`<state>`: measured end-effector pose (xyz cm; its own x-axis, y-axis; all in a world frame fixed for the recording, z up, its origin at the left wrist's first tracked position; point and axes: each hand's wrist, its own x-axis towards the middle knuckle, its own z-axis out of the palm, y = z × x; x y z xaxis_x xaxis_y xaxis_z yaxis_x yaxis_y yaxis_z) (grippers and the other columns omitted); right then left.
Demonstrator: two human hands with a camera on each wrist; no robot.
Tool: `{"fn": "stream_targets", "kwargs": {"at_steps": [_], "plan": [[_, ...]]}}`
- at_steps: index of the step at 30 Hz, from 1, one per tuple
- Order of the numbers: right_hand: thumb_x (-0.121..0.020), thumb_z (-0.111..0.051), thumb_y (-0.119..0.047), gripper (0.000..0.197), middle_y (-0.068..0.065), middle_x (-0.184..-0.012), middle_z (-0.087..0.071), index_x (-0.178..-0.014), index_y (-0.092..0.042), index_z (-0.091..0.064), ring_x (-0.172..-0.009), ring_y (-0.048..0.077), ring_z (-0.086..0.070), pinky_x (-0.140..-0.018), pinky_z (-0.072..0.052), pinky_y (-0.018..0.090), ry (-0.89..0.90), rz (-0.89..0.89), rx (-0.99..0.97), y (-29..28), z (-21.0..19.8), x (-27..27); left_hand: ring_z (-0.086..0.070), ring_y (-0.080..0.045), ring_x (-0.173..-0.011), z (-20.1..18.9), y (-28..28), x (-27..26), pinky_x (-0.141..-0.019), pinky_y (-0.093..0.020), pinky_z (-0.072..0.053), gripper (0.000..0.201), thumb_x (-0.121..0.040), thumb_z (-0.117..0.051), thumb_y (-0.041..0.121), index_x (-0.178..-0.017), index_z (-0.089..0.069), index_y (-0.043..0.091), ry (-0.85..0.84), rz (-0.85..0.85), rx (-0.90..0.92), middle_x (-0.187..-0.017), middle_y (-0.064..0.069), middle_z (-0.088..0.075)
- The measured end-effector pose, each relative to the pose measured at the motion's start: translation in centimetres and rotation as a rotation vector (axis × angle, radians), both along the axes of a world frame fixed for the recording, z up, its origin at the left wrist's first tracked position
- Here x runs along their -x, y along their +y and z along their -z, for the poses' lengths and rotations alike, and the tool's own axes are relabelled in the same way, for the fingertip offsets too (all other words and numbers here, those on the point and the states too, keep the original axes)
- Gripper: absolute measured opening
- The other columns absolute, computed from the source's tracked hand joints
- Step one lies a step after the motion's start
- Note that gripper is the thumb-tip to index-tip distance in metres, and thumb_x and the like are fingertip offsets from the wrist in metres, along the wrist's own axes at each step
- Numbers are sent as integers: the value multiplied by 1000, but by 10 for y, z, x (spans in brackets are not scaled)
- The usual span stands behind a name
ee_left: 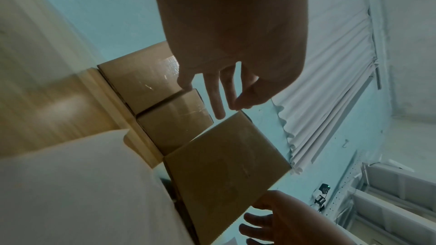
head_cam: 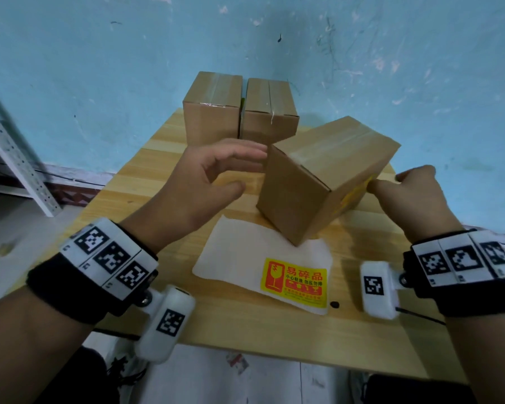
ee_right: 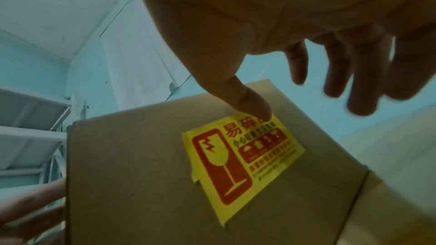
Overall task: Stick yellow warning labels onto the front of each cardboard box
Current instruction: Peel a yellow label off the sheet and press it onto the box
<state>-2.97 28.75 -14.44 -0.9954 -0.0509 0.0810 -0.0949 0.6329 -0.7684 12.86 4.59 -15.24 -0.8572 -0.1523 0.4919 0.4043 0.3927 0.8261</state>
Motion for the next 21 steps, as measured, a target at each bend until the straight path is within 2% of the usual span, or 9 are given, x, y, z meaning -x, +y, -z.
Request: {"fn": "stream_targets", "kwargs": {"at_steps": [2,3,5,7,10,13,16,19,21], "plan": [[-74,-65,-29,41,26,-85,-67,-91,8,-62,-83,39,-69,-75,-57,51,-48,-66,38,-2,0,0,-66,-14,-115,2,2,1,-101,-32,-50,45,-80,-60,-18,-119,-65,5,-30,-28,47,-131,-7,-62],[-79,-64,-23,28,26,-83,-69,-81,5,-63,-77,37,-70,-74,-58,47,-84,-103,80,-4,0,-2,-65,-11,-116,2,2,1,-104,-34,-49,45,-82,-60,-18,-119,-66,7,-57,-41,52,-132,-4,-61],[-89,-58,-13,18,24,-83,-70,-78,0,-63,-70,31,-70,-65,-57,35,-180,-180,229,-9,-2,-6,-62,-8,-119,2,3,0,-107,-40,-46,50,-83,-60,-18,-119,-65,15,-116,-41,23,-136,1,-59],[-93,-54,-16,18,22,-88,-69,-84,-4,-63,-77,31,-70,-69,-56,31,-238,-222,394,-12,-7,-11,-59,-6,-123,2,3,0,-110,-41,-44,56,-82,-60,-19,-122,-63,21,-163,-23,-25,-142,5,-55],[-93,-54,-34,21,19,-106,-67,-97,-15,-64,-97,31,-68,-89,-54,40,-280,-263,504,-16,-11,-12,-55,-8,-129,3,2,-1,-112,-44,-41,60,-81,-64,-13,-128,-60,23,-206,24,-51,-144,7,-54],[-76,-61,-57,65,1,-126,-63,-135,-31,-53,-110,27,-65,-88,-52,43,-260,-384,429,-16,-10,-13,-53,-8,-131,3,3,-2,-112,-46,-41,60,-79,-63,-1,-135,-57,22,-246,83,-13,-140,8,-58],[-76,-69,-55,81,-12,-130,-59,-147,-47,-30,-116,13,-61,-92,-50,41,-179,-454,381,-17,-6,-15,-54,-6,-130,5,6,-1,-112,-41,-42,55,-84,-62,-6,-133,-59,20,-275,104,39,-138,6,-60],[-63,-82,-55,101,0,-133,-57,-147,-46,-26,-125,19,-55,-98,-51,46,-44,-370,276,-19,0,-13,-57,-3,-125,6,6,0,-109,-36,-44,48,-87,-61,-9,-126,-64,20,-293,89,81,-133,8,-64],[-69,-84,-43,89,2,-121,-60,-142,-33,-33,-117,20,-59,-97,-53,49,11,-294,274,-19,4,-10,-59,-3,-121,6,5,0,-105,-35,-48,44,-88,-60,-9,-121,-66,18,-298,64,77,-128,9,-66]]}}
